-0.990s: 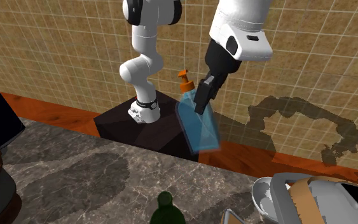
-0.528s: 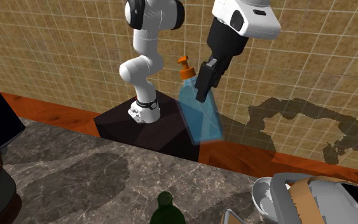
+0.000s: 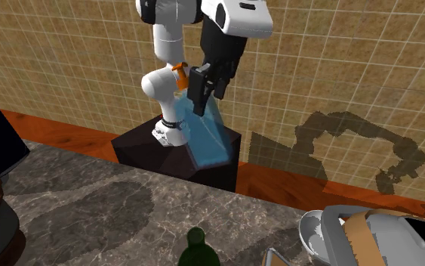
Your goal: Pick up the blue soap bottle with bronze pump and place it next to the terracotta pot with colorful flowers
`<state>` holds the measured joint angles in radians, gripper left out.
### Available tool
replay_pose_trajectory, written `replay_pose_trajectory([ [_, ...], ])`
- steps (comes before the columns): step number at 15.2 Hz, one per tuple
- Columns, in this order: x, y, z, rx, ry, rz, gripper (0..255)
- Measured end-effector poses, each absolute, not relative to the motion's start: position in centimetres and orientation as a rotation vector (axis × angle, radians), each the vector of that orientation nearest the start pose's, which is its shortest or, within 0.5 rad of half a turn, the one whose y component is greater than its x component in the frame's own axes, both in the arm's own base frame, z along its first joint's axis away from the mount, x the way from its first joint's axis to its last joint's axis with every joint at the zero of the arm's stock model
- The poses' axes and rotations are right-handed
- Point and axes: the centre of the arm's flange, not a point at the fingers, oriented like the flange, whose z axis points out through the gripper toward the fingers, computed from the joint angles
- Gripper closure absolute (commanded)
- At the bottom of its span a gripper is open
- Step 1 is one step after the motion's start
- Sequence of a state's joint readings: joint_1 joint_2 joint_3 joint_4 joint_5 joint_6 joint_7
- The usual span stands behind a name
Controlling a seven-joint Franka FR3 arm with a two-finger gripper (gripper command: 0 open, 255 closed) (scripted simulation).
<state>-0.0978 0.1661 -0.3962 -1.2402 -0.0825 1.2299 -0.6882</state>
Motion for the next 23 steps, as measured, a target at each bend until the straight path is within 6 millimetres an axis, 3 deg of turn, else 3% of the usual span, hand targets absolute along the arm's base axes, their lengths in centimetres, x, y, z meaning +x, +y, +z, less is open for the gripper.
replay_pose_trajectory([
  [23,25.0,-43.1,66.2,-3.139,-0.27,0.341,255],
])
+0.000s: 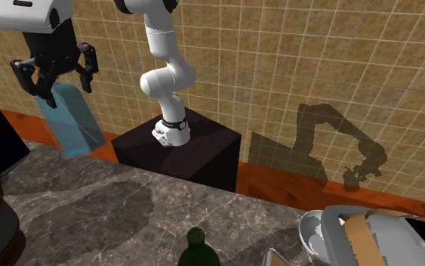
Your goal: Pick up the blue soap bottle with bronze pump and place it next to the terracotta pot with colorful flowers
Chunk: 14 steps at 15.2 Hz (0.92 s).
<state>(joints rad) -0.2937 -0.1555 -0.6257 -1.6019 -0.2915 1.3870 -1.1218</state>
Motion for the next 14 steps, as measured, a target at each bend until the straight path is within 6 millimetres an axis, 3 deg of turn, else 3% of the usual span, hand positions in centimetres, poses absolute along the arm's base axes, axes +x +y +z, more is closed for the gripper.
replay_pose_trajectory([
  [10,14.2,-50.7,66.3,-3.139,-0.269,0.34,255],
  [14,13.1,-51.6,64.8,-3.139,-0.273,0.341,255],
])
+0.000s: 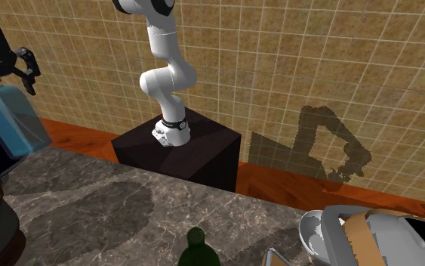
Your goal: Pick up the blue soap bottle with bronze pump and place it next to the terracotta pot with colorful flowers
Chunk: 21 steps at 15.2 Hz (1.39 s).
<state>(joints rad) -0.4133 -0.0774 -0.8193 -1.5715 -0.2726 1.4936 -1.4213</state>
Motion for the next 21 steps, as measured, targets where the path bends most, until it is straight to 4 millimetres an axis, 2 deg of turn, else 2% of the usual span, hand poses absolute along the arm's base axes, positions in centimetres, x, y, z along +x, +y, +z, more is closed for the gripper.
replay_pose_trajectory([
  [21,13.1,-51.7,53.6,-3.139,-0.273,0.341,255],
])
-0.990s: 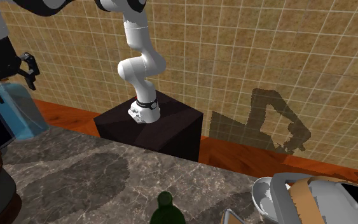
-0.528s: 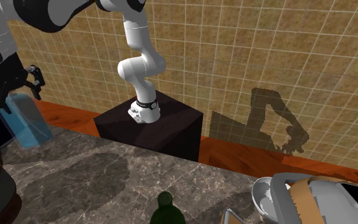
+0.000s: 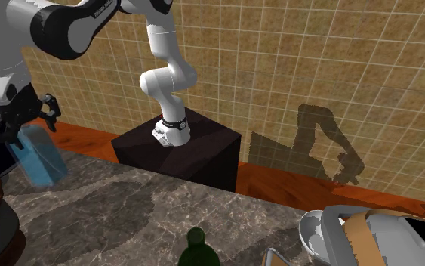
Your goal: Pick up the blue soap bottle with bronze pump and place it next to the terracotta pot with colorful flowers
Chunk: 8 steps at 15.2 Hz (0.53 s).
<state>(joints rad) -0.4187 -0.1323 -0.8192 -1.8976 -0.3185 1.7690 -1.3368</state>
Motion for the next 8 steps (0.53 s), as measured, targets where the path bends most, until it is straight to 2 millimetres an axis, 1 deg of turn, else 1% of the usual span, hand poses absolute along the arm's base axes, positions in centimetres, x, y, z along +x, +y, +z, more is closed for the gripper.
replay_pose_trajectory([
  [8,13.0,-51.7,49.4,-3.139,-0.274,0.341,255],
])
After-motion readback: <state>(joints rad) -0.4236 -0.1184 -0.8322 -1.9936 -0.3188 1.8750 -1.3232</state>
